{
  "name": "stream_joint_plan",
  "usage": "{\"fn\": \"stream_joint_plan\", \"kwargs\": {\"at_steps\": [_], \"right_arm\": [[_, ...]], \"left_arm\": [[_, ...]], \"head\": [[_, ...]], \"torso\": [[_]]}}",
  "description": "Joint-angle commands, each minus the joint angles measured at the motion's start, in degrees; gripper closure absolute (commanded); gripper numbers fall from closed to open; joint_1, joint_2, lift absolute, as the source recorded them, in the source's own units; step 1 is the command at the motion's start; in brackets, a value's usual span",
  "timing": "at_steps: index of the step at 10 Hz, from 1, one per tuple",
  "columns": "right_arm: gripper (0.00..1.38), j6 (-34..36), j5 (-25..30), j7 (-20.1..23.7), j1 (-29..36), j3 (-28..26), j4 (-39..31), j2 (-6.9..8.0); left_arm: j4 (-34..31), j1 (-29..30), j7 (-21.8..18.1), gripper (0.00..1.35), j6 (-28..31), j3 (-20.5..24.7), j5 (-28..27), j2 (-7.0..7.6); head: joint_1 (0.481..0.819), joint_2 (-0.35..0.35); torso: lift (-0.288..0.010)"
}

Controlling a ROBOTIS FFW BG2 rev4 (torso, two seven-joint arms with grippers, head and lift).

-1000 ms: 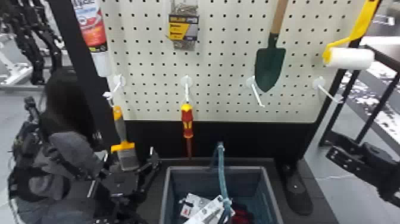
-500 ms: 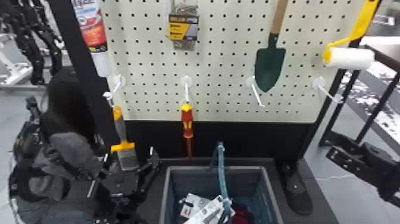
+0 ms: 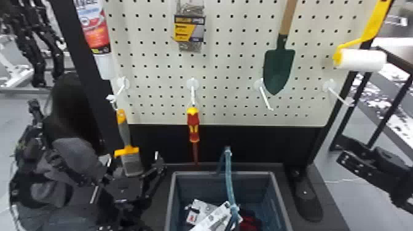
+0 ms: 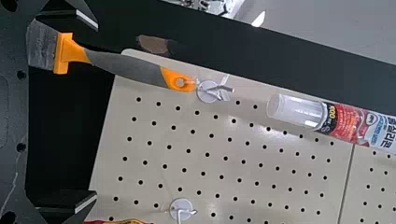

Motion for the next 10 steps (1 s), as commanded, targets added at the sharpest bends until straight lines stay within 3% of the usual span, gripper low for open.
{"fn": "stream_joint_plan", "kwargs": {"at_steps": [1,10], "right_arm": [[0.00,0.00,0.00,0.00,0.00,0.00,0.00,0.00],[0.00,0.00,0.00,0.00,0.00,0.00,0.00,0.00]], "left_arm": [[0.00,0.00,0.00,0.00,0.00,0.00,0.00,0.00],[0.00,0.00,0.00,0.00,0.00,0.00,0.00,0.00]], "head": [[0.549,0.000],[0.549,0.000]], "torso": [[-0.100],[-0.100]]}}
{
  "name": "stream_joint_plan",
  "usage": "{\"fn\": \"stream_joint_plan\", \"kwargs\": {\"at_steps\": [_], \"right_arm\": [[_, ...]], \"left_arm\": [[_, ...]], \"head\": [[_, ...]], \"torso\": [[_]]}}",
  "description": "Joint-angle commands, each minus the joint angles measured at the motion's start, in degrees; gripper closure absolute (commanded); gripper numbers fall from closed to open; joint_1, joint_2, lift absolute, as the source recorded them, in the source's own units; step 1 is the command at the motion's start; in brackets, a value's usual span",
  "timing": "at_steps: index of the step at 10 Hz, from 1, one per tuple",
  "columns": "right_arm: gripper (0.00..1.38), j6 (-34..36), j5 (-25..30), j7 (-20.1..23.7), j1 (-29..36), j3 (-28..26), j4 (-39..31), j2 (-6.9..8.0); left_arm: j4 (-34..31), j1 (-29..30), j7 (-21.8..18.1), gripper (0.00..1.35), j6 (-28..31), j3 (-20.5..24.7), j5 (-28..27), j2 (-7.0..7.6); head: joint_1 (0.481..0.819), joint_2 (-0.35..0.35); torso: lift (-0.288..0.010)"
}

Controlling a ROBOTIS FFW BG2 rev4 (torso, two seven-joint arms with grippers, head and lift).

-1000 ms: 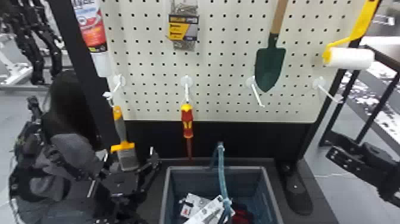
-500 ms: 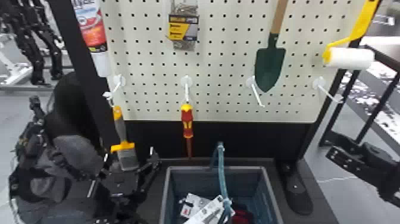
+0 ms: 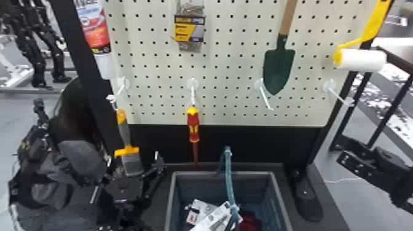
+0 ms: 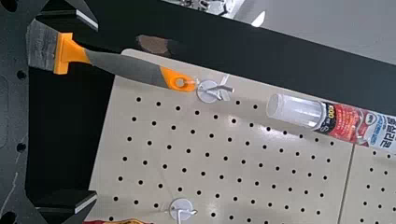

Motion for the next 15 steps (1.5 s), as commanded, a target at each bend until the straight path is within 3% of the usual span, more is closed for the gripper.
{"fn": "stream_joint_plan", "kwargs": {"at_steps": [1,15], "right_arm": [[0.00,0.00,0.00,0.00,0.00,0.00,0.00,0.00],[0.00,0.00,0.00,0.00,0.00,0.00,0.00,0.00]], "left_arm": [[0.00,0.00,0.00,0.00,0.00,0.00,0.00,0.00],[0.00,0.00,0.00,0.00,0.00,0.00,0.00,0.00]], "head": [[0.549,0.000],[0.549,0.000]], "torso": [[-0.100],[-0.100]]}}
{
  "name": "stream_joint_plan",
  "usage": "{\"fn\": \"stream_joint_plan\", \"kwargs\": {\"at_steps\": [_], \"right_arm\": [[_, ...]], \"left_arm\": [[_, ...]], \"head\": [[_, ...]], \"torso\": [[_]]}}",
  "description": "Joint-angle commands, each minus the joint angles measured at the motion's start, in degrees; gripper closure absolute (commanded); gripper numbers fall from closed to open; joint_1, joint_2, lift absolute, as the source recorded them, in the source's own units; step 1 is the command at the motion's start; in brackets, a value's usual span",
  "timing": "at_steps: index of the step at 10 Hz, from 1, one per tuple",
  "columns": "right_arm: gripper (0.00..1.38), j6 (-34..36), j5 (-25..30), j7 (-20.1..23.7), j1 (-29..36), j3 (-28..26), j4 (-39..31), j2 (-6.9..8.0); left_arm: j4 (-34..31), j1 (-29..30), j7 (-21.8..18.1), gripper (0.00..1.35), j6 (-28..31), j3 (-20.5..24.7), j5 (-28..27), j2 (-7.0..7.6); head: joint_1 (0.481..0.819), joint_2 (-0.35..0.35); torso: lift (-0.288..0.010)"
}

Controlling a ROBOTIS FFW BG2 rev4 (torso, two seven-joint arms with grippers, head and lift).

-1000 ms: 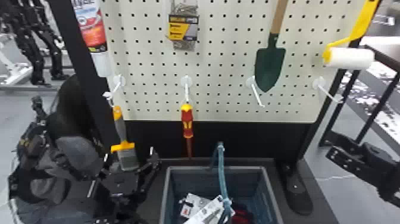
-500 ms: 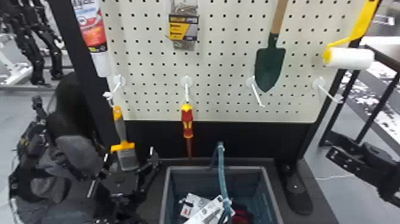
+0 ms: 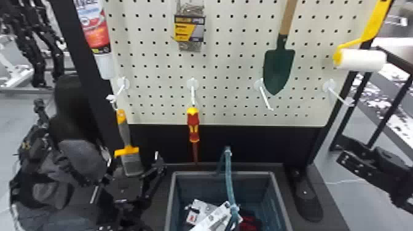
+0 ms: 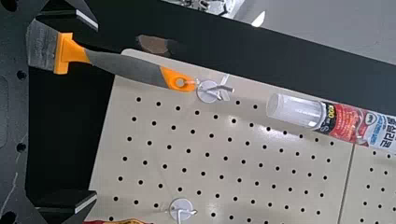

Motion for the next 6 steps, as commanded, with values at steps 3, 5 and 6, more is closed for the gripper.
{"fn": "stream_joint_plan", "kwargs": {"at_steps": [3,5,6], "right_arm": [[0.00,0.00,0.00,0.00,0.00,0.00,0.00,0.00],[0.00,0.00,0.00,0.00,0.00,0.00,0.00,0.00],[0.00,0.00,0.00,0.00,0.00,0.00,0.00,0.00]], "left_arm": [[0.00,0.00,0.00,0.00,0.00,0.00,0.00,0.00],[0.00,0.00,0.00,0.00,0.00,0.00,0.00,0.00],[0.00,0.00,0.00,0.00,0.00,0.00,0.00,0.00]], "head": [[0.549,0.000],[0.549,0.000],[0.549,0.000]], "torso": [[-0.100],[-0.100],[-0.100]]}}
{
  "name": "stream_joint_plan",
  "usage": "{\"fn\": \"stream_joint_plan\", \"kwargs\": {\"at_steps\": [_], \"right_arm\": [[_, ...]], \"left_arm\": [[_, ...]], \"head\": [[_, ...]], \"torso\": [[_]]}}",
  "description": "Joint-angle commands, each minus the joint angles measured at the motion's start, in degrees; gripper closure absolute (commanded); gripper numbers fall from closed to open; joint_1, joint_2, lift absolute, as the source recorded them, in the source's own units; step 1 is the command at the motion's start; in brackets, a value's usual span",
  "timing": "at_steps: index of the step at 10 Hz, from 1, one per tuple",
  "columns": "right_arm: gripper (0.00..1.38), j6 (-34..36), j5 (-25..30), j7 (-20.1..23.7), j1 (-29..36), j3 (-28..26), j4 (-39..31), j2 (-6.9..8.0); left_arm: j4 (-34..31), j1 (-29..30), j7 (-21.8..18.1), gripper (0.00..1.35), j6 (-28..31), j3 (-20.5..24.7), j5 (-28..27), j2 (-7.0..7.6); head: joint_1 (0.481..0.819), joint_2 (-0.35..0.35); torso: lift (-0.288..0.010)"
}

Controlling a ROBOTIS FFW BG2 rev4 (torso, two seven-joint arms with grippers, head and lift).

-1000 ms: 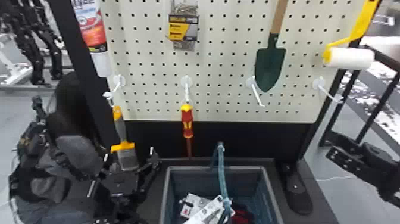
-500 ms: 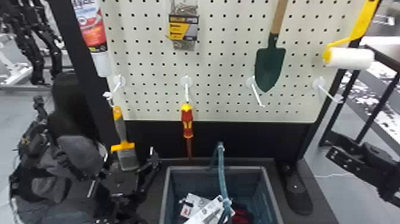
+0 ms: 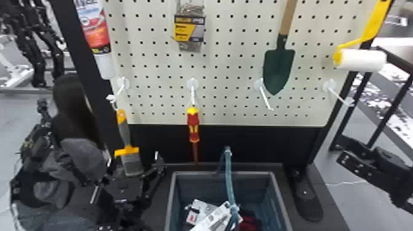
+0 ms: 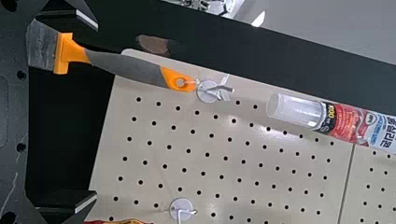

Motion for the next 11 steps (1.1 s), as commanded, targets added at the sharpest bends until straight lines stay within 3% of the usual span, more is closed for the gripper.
{"fn": "stream_joint_plan", "kwargs": {"at_steps": [1,11], "right_arm": [[0.00,0.00,0.00,0.00,0.00,0.00,0.00,0.00],[0.00,0.00,0.00,0.00,0.00,0.00,0.00,0.00]], "left_arm": [[0.00,0.00,0.00,0.00,0.00,0.00,0.00,0.00],[0.00,0.00,0.00,0.00,0.00,0.00,0.00,0.00]], "head": [[0.549,0.000],[0.549,0.000]], "torso": [[-0.100],[-0.100]]}}
